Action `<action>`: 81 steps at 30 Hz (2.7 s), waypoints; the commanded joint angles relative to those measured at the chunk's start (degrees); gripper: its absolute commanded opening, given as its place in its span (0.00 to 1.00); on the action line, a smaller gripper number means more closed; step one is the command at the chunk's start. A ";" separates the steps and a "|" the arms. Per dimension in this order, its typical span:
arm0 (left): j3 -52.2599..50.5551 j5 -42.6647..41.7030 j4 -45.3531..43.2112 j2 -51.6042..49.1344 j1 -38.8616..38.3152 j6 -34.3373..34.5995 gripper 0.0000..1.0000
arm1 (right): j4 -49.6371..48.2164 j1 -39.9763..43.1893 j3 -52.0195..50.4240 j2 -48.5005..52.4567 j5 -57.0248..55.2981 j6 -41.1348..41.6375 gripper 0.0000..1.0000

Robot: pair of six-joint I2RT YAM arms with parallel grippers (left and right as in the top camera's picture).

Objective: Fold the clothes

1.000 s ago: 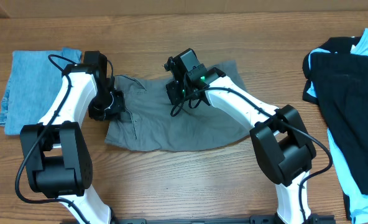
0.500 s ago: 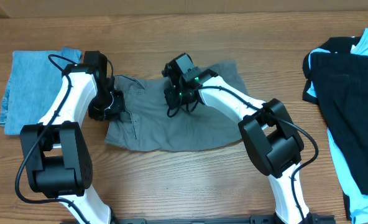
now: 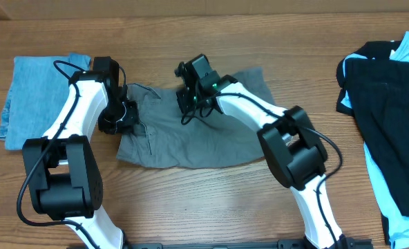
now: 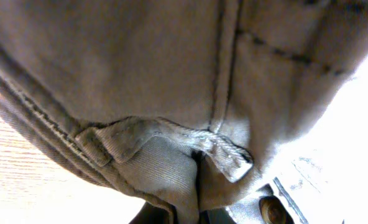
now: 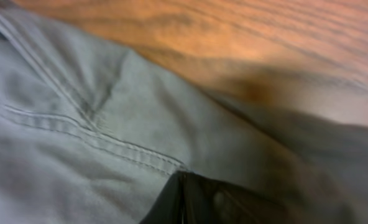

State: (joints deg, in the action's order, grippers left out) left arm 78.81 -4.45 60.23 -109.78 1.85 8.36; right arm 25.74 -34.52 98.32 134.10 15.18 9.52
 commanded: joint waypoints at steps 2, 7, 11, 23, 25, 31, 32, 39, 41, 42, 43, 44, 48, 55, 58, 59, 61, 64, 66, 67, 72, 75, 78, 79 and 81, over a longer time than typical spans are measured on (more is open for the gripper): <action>1.25 0.44 -0.35 1.11 -0.50 -1.55 0.08 | -0.44 -0.50 0.90 0.79 0.46 1.01 0.04; 6.32 0.42 0.61 1.27 -0.70 -1.53 0.04 | 7.82 1.29 10.01 -3.69 1.60 0.98 0.04; 12.31 2.38 3.52 1.27 -0.81 -2.21 0.04 | 18.71 4.22 14.71 -8.85 1.36 0.98 0.04; 24.44 11.10 8.59 1.27 -1.60 -7.17 0.04 | 41.16 14.36 7.45 -10.82 -7.04 -2.49 0.04; 25.68 11.10 9.22 1.27 -2.34 -8.37 0.04 | 39.06 14.36 4.55 -10.82 -7.04 -2.47 0.04; 28.65 14.64 10.78 1.27 -5.75 -9.73 0.04 | 31.30 14.36 -3.80 -10.75 -6.99 -2.45 0.04; 28.74 15.23 10.75 1.27 -6.25 -9.70 0.04 | 30.27 14.36 -4.98 -10.75 -6.99 -2.45 0.04; 28.74 16.02 10.86 1.25 -11.74 -9.64 0.04 | 24.33 14.36 -11.58 -10.75 -4.66 -2.45 0.04; 28.72 15.08 10.86 1.25 -14.97 -8.90 0.04 | 22.88 14.36 -12.02 -10.75 -1.09 -2.45 0.04; 28.72 14.88 10.82 1.25 -15.61 -8.22 0.04 | 22.58 14.34 -12.07 -10.75 -0.48 -2.45 0.04; 28.72 14.86 10.69 1.25 -16.48 -7.87 0.04 | 22.32 14.29 -12.09 -10.75 0.28 -2.43 0.04; 28.72 14.91 10.49 1.25 -17.11 -7.61 0.04 | 22.16 14.29 -12.13 -10.75 0.63 -2.43 0.04; 28.74 10.49 8.46 1.25 -19.28 -6.60 0.04 | 22.10 14.29 -12.13 -10.75 0.59 -2.45 0.04; 28.72 0.85 5.70 1.25 -19.52 -3.26 0.04 | 22.03 14.29 -12.13 -10.75 1.29 -2.43 0.04; 28.72 -2.71 4.57 1.16 -19.74 -2.32 0.04 | 21.86 14.29 -12.13 -10.75 1.68 -2.43 0.04; 28.72 -2.67 4.52 1.09 -20.00 -2.34 0.04 | 21.84 14.29 -12.13 -10.75 1.68 -2.43 0.04; 28.70 -2.62 4.57 0.46 -20.85 -2.40 0.04 | 21.88 14.29 -12.13 -10.75 1.68 -2.43 0.04; 28.70 -2.43 5.31 -1.68 -22.95 -3.34 0.04 | 21.84 14.29 -12.13 -10.75 1.68 -2.43 0.04; 28.70 -2.10 5.75 -3.67 -24.17 -3.72 0.04 | 21.81 14.29 -12.13 -10.75 1.68 -2.43 0.04; 28.70 -1.46 5.92 -4.59 -24.79 -3.67 0.04 | 21.68 14.29 -12.13 -10.75 1.73 -2.43 0.04; 28.70 -0.66 6.03 -7.10 -26.64 -3.58 0.04 | 20.35 14.73 -11.30 -10.80 7.15 -2.45 0.04; 28.68 -0.68 5.53 -7.23 -27.36 -2.95 0.04 | 20.61 15.37 -10.05 -11.61 7.89 -2.75 0.04; 28.63 -0.48 4.02 -7.26 -27.54 -1.75 0.04 | 20.79 16.04 -10.05 -13.46 7.87 -3.80 0.04; 28.61 -0.48 3.50 -7.26 -27.54 -1.42 0.04 | 20.87 16.35 -10.05 -14.21 7.87 -3.80 0.04; 28.61 -0.48 2.60 -7.26 -27.54 -0.37 0.04 | 21.53 17.46 -10.05 -16.44 7.87 -3.78 0.04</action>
State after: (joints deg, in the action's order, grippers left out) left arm 106.08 -4.51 64.10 -116.75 -25.15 5.61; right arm 46.78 -18.65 87.13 122.76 22.26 6.44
